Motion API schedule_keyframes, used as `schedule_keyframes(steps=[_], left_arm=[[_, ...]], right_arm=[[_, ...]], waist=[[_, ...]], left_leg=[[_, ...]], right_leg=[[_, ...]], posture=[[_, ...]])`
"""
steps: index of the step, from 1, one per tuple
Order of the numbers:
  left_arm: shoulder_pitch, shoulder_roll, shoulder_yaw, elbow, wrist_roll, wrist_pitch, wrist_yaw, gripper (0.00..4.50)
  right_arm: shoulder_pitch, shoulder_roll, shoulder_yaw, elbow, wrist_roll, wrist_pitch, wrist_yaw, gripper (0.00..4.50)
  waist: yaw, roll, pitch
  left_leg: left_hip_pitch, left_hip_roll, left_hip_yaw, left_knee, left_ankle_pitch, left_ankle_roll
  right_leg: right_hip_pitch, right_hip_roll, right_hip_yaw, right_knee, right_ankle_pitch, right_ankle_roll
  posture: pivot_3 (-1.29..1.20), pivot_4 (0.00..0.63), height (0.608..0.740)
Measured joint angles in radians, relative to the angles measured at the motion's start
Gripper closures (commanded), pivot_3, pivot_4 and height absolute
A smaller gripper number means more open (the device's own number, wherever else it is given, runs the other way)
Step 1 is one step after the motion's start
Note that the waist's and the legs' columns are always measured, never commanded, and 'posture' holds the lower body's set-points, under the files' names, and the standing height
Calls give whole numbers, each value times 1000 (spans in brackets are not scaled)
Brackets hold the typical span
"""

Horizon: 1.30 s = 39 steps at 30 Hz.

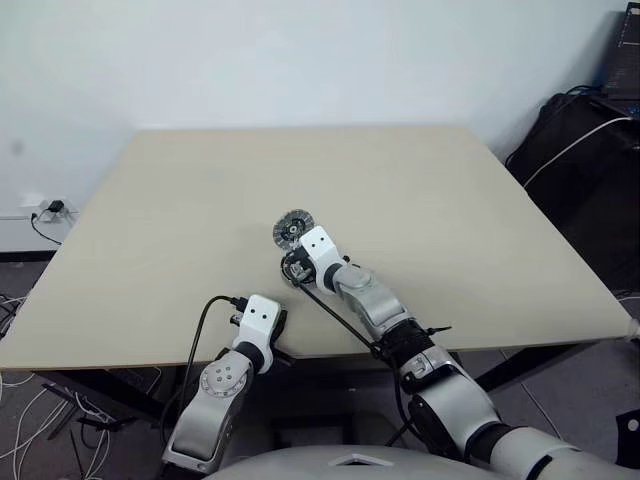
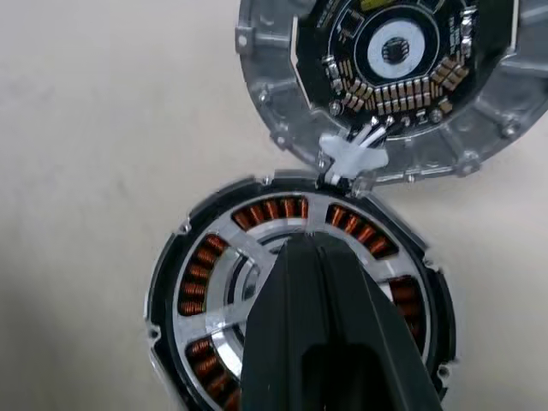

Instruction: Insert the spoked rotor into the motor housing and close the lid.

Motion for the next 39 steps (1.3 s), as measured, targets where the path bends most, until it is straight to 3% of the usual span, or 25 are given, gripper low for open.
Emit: schedule_keyframes(steps=[8,14,18,23,39], left_arm=[[2,-1,2,0,0,0,1,4500],[1,-1,2,0,0,0,0,4500],[-5,-3,1,0,0,0,0,4500],[-6,-6,1,0,0,-3,0,4500],[-3,-16,2,0,0,-18,4,4500]], right_arm=[[-5,4,-10,-7,-2,24,30,4490],[6,-130,122,-176,-66,4,225,4490],[-11,-232,227,-278,-118,-10,378,3614],[-41,-296,304,-315,-177,-20,494,1995],[-145,-275,353,-106,-266,-51,618,1995]], waist=[[0,0,-2],[1,0,-2],[1,0,-2],[2,0,-2],[3,-1,-2]], left_leg=[[1,0,0,0,0,1],[0,-1,-1,0,0,1],[0,0,-1,0,-1,1],[0,-1,-1,0,-1,1],[0,-1,-1,0,0,-1]], right_leg=[[1,0,0,1,0,-1],[0,0,0,0,2,3],[0,0,-1,0,2,3],[0,0,-1,0,0,-1],[0,0,-1,0,0,-1]], posture=[[0,0,740],[0,0,740],[0,0,740],[0,0,740],[0,0,740]])
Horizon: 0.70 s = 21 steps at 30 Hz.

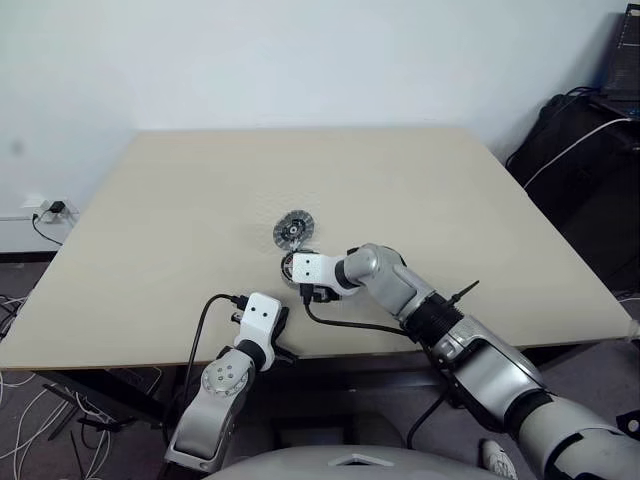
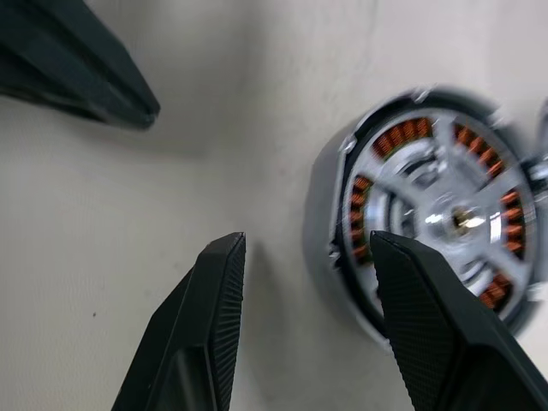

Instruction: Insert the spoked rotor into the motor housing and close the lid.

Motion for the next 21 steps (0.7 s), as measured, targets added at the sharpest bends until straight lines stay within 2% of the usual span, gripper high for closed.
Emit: schedule_keyframes(steps=[6,9,13,15,21], left_arm=[[5,0,1,0,0,0,4,4500],[5,-1,2,0,0,0,7,4500],[5,-2,4,0,0,0,14,4500],[6,-3,5,0,0,0,18,4500],[7,-9,7,0,0,-4,22,4500]], right_arm=[[-32,29,-1,62,-9,-23,1,1995],[-43,35,-2,81,-13,-31,0,2617],[-60,40,-3,106,-26,-45,1,3971],[-59,45,-4,110,-26,-47,10,4466],[-59,53,-5,127,-32,-55,5,4498]], waist=[[0,0,0],[0,0,0],[0,0,0],[0,0,0],[-1,0,0]], left_leg=[[1,0,0,0,0,0],[1,0,0,0,0,0],[1,0,0,0,1,-2],[1,0,0,0,1,-2],[2,0,0,0,1,0]], right_leg=[[1,0,0,0,0,0],[1,0,0,0,0,0],[1,0,0,0,0,0],[1,0,0,0,0,0],[1,0,0,1,2,-2]], posture=[[0,0,740],[0,0,740],[0,0,740],[0,0,740],[0,0,740]])
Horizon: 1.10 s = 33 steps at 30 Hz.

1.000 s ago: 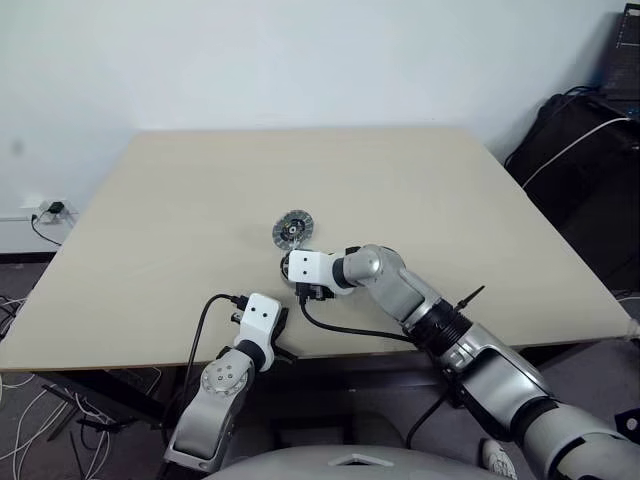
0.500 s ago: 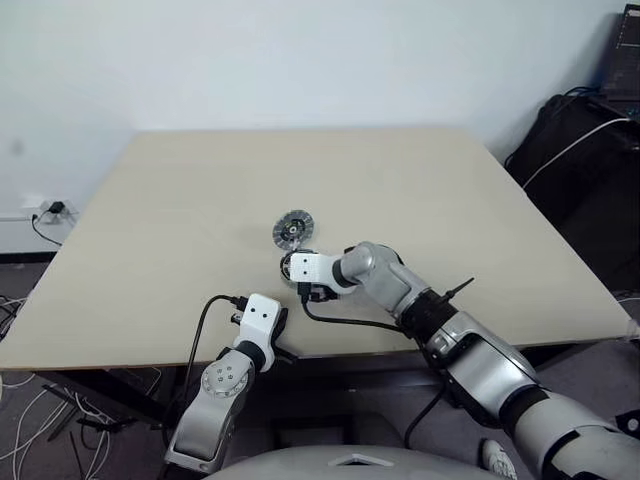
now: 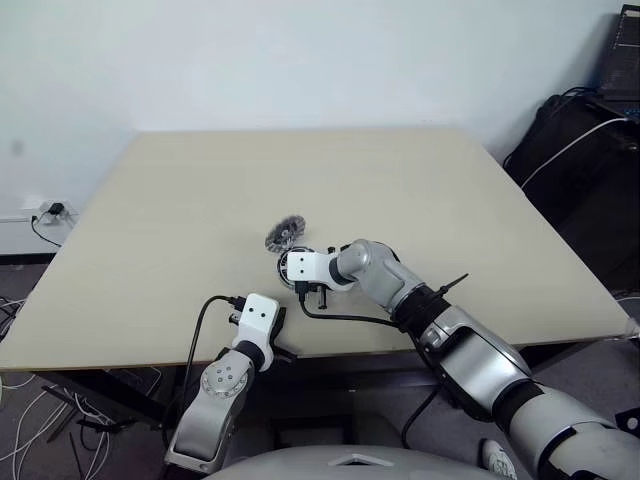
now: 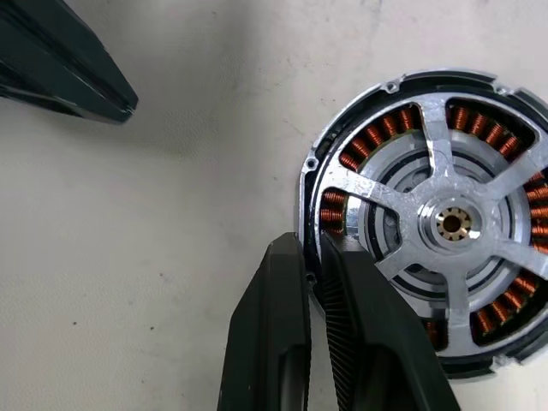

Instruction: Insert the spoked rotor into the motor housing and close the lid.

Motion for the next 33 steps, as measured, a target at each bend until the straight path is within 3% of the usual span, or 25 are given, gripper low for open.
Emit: schedule_keyframes(steps=[12,25,33], left_arm=[[4,-4,0,0,0,-2,-2,4500],[18,-10,-17,2,-1,-4,-10,4500],[18,-11,-27,3,-1,-3,-23,4500]], right_arm=[[84,27,-93,-45,28,54,-101,4499],[441,86,-403,-710,211,661,-283,4500],[511,197,-554,-971,319,1025,-412,4500]], waist=[[1,0,0],[16,0,1],[14,0,1]], left_leg=[[0,0,0,0,3,0],[-11,0,-3,0,2,1],[-11,0,-4,0,3,1]], right_leg=[[0,0,0,1,3,-1],[-10,0,-2,-2,4,1],[-9,0,-3,-1,3,0]], posture=[[0,0,740],[0,0,740],[0,0,740]])
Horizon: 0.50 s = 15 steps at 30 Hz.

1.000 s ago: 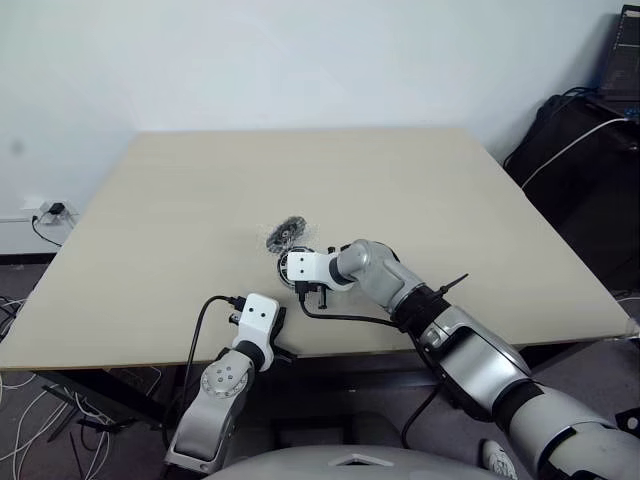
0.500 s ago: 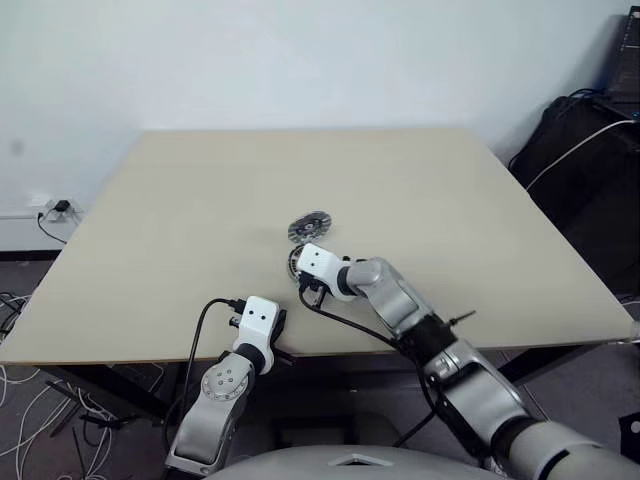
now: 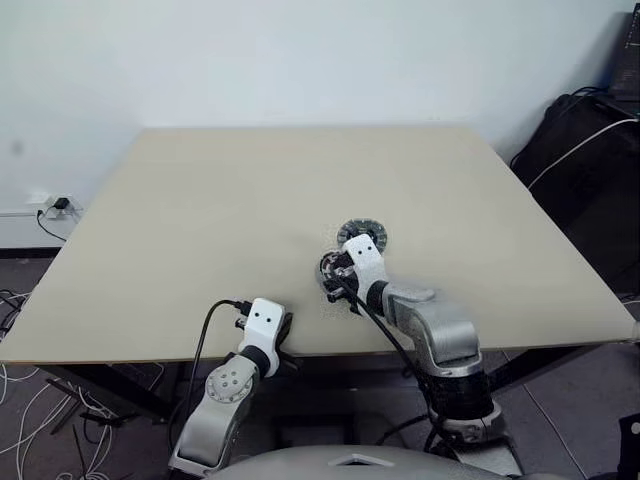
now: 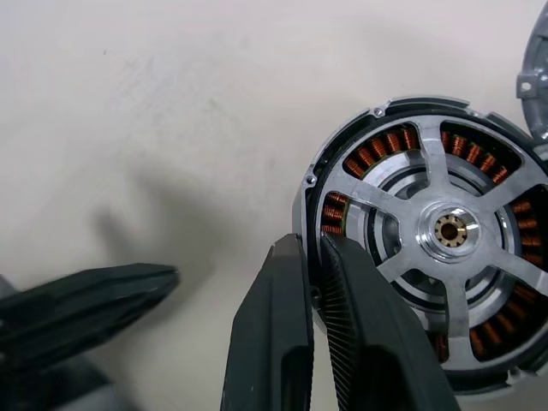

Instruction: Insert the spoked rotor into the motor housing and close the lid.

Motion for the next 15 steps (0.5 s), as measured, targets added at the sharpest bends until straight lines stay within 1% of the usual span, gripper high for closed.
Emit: schedule_keyframes(steps=[3,6,10,15], left_arm=[[-4,0,-1,5,0,0,-3,4500],[-11,-1,-2,14,0,0,-3,4500],[-12,0,0,18,0,0,-4,4500],[-9,2,1,18,0,0,-4,4500]], right_arm=[[3,67,-51,-7,15,88,-72,4500],[-9,91,-93,12,35,123,-143,4500],[-54,105,-151,79,60,110,-225,4500],[-137,168,-207,229,85,43,-323,4500]], waist=[[-1,0,0],[0,0,0],[0,0,0],[-9,1,0]], left_leg=[[0,0,0,0,0,0],[0,-1,0,0,0,0],[0,-1,0,0,0,0],[1,-1,0,0,0,0]], right_leg=[[0,0,0,0,0,0],[0,0,0,0,0,0],[1,-1,0,0,0,0],[1,0,0,0,0,0]], posture=[[0,0,740],[0,0,740],[0,0,740],[0,0,740]])
